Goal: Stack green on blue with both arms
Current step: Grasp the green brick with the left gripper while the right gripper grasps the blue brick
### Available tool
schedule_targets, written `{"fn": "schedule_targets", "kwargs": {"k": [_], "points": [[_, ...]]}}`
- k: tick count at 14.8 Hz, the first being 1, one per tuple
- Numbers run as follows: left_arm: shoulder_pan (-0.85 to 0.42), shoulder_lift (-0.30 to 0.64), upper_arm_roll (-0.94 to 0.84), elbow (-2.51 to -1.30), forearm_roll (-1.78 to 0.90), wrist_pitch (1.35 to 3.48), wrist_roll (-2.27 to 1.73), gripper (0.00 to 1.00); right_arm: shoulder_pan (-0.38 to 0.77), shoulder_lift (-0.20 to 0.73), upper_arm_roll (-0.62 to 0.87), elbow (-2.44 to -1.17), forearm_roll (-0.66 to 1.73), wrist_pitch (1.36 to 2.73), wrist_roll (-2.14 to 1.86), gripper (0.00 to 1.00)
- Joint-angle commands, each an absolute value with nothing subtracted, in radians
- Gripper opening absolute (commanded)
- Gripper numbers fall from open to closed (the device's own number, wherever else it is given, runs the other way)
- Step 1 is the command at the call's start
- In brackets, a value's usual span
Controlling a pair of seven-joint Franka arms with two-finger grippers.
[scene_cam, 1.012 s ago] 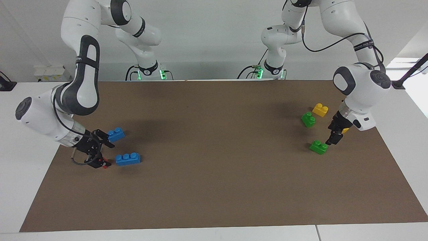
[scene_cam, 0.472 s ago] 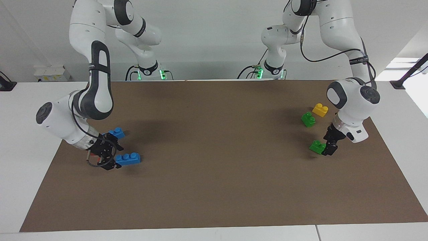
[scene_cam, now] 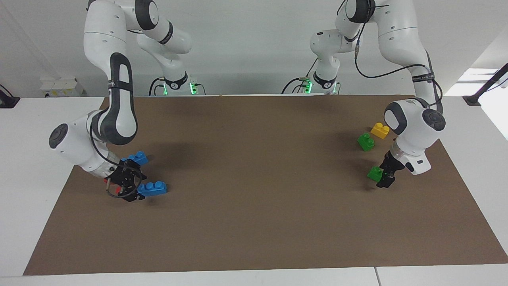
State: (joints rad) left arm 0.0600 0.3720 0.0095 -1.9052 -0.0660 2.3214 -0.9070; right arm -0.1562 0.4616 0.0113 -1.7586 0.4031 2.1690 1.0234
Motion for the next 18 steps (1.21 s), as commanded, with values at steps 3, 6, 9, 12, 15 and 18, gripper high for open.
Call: {"fn": "schedule_targets", "kwargs": {"k": [3, 6, 9, 12, 15, 18], "points": [[0.061, 0.405, 0.017, -1.858, -0.057, 2.313, -0.877, 1.0, -0.166, 0.46, 0.017, -1.779, 0.42, 2.207, 0.994, 0.87], [0.066, 0.41, 0.017, -1.847, -0.057, 2.301, -0.862, 1.0, -0.164, 0.459, 0.017, -1.805, 0.423, 2.269, 1.002, 0.4], [0.092, 0.41, 0.017, -1.847, -0.057, 2.296, -0.819, 1.0, -0.167, 0.46, 0.017, -1.805, 0.423, 2.278, 0.999, 0.25], [0.087, 0.41, 0.017, -1.858, -0.06, 2.309, -0.819, 1.0, -0.172, 0.46, 0.017, -1.804, 0.422, 2.276, 0.989, 0.04], [0.087, 0.408, 0.017, -1.871, -0.061, 2.313, -0.819, 1.0, -0.17, 0.46, 0.018, -1.793, 0.423, 2.263, 0.939, 0.0], [0.084, 0.405, 0.015, -1.891, -0.066, 2.318, -0.821, 1.0, -0.143, 0.459, 0.026, -1.723, 0.433, 2.202, 0.98, 0.0]]}}
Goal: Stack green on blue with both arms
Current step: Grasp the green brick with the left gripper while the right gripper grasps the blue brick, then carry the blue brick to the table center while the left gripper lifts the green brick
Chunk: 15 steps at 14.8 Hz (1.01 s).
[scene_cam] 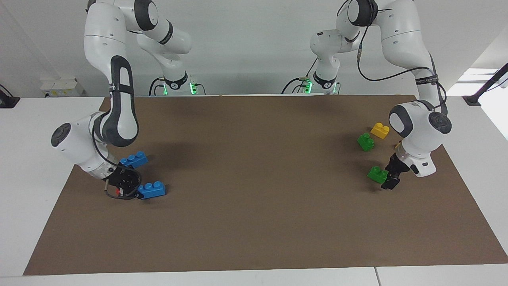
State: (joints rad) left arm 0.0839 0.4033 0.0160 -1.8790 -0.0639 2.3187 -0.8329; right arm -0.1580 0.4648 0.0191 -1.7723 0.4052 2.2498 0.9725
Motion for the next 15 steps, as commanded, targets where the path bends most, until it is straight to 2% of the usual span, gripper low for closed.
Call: {"fn": "schedule_targets", "kwargs": {"k": [1, 6, 9, 10, 11, 13, 15], "points": [[0.084, 0.403, 0.015, -1.896, -0.066, 2.321, -0.821, 1.0, -0.112, 0.459, 0.026, -1.695, 0.449, 2.178, 1.044, 0.0], [0.078, 0.403, 0.014, -1.894, -0.072, 2.315, -0.828, 1.0, 0.026, 0.434, 0.028, -1.652, 0.453, 2.132, 1.299, 0.0], [0.071, 0.402, 0.014, -1.894, -0.072, 2.312, -0.834, 0.68, 0.15, 0.397, 0.026, -1.667, 0.448, 2.131, 1.377, 0.0], [0.071, 0.402, 0.014, -1.894, -0.072, 2.31, -0.833, 0.52, 0.175, 0.391, 0.026, -1.68, 0.448, 2.131, 1.387, 0.0], [0.071, 0.402, 0.014, -1.894, -0.072, 2.307, -0.831, 0.29, 0.199, 0.376, 0.026, -1.695, 0.446, 2.129, 1.411, 0.0], [0.071, 0.402, 0.014, -1.893, -0.072, 2.306, -0.831, 0.0, 0.267, 0.351, 0.025, -1.741, 0.436, 2.14, 1.474, 0.0], [0.071, 0.4, 0.014, -1.893, -0.072, 2.304, -0.831, 0.0, 0.33, 0.344, 0.021, -1.77, 0.407, 2.169, 1.587, 0.0]]}}
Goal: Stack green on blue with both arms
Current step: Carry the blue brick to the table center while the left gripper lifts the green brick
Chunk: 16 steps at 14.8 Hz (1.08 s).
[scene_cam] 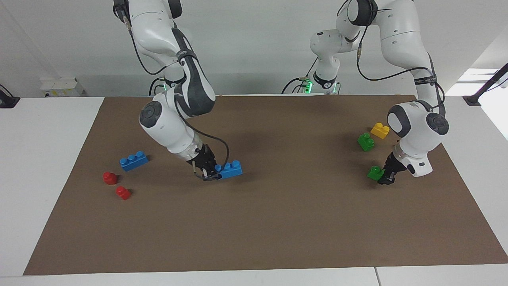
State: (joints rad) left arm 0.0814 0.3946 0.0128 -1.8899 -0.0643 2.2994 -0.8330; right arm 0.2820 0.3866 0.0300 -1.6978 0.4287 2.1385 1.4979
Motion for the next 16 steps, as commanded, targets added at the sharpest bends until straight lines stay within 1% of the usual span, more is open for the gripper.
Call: {"fn": "schedule_targets", "kwargs": {"k": [1, 2, 4, 6, 7, 9, 11, 16], "points": [[0.071, 0.4, 0.014, -1.893, -0.072, 2.304, -0.831, 0.0, 0.343, 0.341, 0.023, -1.779, 0.382, 2.184, 1.644, 0.0], [0.069, 0.4, 0.014, -1.891, -0.072, 2.303, -0.833, 0.0, 0.368, 0.341, 0.023, -1.785, 0.371, 2.192, 1.707, 0.0], [0.064, 0.394, 0.014, -1.887, -0.072, 2.292, -0.834, 0.0, 0.382, 0.341, 0.023, -1.821, 0.347, 2.241, 1.794, 0.0], [0.064, 0.377, 0.008, -1.849, -0.092, 2.209, -0.836, 0.0, 0.406, 0.341, 0.023, -1.851, 0.334, 2.273, 1.809, 0.0], [0.057, 0.352, 0.008, -1.838, -0.119, 2.171, -0.842, 0.0, 0.408, 0.341, 0.023, -1.862, 0.334, 2.289, 1.812, 0.0], [0.003, 0.289, 0.011, -1.844, -0.127, 2.123, -0.955, 0.0, 0.423, 0.341, 0.025, -1.882, 0.334, 2.324, 1.835, 0.0], [-0.061, 0.253, 0.012, -1.844, -0.123, 2.099, -1.151, 0.0, 0.43, 0.344, 0.026, -1.9, 0.334, 2.351, 1.847, 0.0], [-0.244, 0.201, 0.014, -1.844, -0.117, 2.066, -1.486, 0.0, 0.456, 0.336, 0.026, -1.951, 0.334, 2.405, 1.847, 0.0]]}}
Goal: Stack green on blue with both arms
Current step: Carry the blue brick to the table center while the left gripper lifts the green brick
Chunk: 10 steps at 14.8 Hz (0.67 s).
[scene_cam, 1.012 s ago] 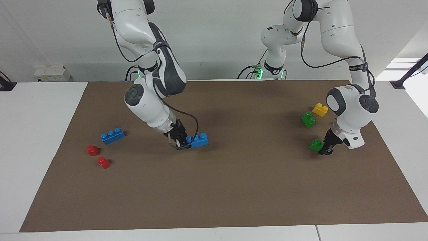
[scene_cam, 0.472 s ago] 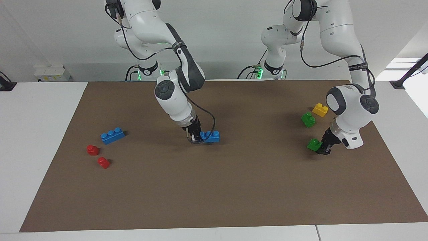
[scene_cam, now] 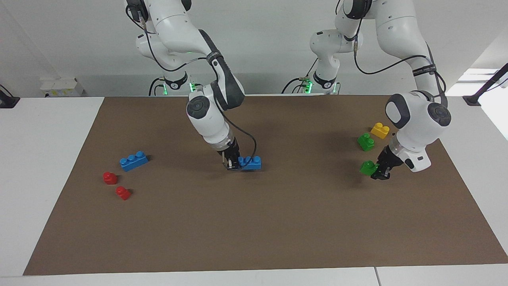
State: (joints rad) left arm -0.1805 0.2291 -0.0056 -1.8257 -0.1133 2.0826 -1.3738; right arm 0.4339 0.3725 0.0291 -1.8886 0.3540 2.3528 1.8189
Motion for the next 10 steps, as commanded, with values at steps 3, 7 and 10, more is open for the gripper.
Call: {"fn": "schedule_targets", "kwargs": {"k": [3, 7, 10], "points": [[-0.345, 0.172, 0.014, -1.845, -0.115, 2.054, -1.656, 0.0, 0.456, 0.328, 0.026, -1.98, 0.334, 2.441, 1.845, 0.0], [-0.477, 0.164, 0.012, -1.856, -0.075, 2.062, -1.923, 0.0, 0.456, 0.325, 0.026, -2.002, 0.334, 2.477, 1.839, 0.0], [-0.558, 0.161, 0.012, -1.865, -0.051, 2.082, -2.086, 0.0, 0.457, 0.322, 0.026, -2.037, 0.334, 2.533, 1.833, 0.0]]}}
